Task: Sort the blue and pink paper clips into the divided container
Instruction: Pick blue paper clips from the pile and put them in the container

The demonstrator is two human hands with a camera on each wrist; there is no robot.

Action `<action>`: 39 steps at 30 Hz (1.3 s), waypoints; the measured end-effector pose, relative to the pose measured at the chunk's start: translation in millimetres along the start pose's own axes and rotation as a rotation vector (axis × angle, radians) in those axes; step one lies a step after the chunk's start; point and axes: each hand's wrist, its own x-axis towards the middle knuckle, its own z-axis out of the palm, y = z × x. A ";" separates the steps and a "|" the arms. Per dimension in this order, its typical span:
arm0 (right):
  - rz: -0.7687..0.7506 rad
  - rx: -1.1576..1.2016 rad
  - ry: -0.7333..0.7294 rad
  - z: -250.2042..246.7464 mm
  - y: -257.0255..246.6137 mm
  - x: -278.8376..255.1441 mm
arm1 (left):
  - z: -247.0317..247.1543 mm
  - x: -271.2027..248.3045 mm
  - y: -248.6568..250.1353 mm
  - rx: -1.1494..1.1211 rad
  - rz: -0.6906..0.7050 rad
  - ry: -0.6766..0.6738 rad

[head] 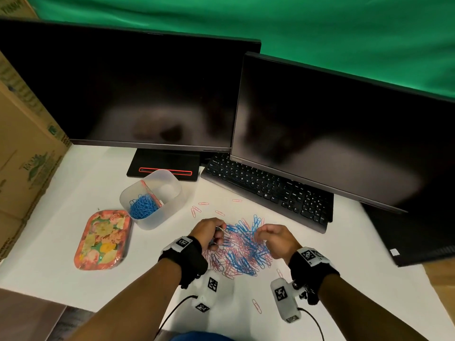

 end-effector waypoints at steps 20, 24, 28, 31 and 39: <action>-0.288 -0.644 -0.117 91.1 -106.3 0.8 | -11.7 -41.6 24.4 -0.889 0.012 -0.082; -0.326 -0.489 -0.202 107.0 -118.1 0.2 | -28.2 -45.5 31.1 -0.976 0.027 -0.032; -0.477 -0.313 -0.022 100.9 -130.8 2.7 | -52.6 -43.3 39.7 -1.136 0.071 0.036; -0.465 -0.252 0.016 78.3 -125.4 7.3 | -85.6 -44.7 48.7 -1.172 0.180 0.135; -0.242 -0.433 0.128 7.2 -50.6 17.2 | -135.2 -37.6 69.1 -0.927 0.157 0.520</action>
